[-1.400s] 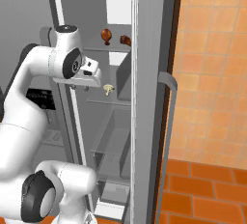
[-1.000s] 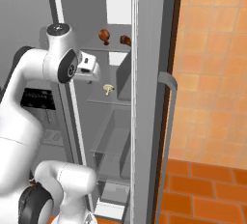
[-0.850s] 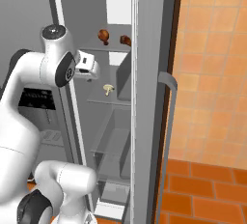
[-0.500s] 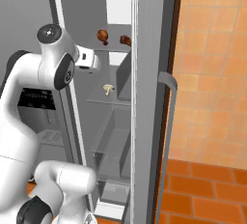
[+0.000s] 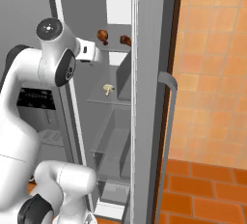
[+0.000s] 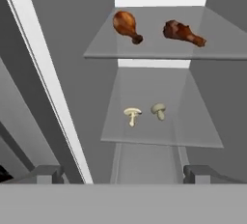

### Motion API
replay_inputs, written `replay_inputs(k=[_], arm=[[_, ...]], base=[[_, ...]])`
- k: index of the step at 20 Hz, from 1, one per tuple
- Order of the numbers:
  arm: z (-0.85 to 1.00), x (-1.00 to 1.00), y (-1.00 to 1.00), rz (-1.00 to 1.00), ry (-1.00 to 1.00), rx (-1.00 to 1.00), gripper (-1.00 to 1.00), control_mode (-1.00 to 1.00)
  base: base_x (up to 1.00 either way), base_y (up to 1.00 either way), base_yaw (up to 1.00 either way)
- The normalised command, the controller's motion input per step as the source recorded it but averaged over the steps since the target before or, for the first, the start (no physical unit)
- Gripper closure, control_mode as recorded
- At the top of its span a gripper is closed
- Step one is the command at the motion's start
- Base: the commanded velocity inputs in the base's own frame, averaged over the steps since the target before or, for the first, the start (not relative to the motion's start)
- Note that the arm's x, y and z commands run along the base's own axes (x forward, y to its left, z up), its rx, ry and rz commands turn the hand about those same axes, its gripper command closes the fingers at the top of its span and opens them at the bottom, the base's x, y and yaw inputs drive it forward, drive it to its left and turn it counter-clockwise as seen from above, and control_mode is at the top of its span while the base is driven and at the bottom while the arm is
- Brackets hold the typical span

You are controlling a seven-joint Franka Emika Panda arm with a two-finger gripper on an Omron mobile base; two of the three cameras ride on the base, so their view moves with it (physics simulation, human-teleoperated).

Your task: Place one mushroom and one chicken drumstick in each tupperware on the nearby counter, to pack two identical lunches.

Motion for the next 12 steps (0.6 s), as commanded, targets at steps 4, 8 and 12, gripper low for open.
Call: replay_inputs(k=[4, 8, 12], arm=[[0.50, 0.11, -0.01, 0.09, -0.04, 0.00, -1.00, -1.00], [0.32, 0.13, -0.02, 0.06, 0.00, 0.00, -1.00, -1.00], [0.02, 0.29, -0.04, 0.08, 0.00, 0.00, -1.00, -1.00]], base=[[0.00, 0.00, 0.00], [0.00, 0.00, 0.00], [0.00, 0.00, 0.00]])
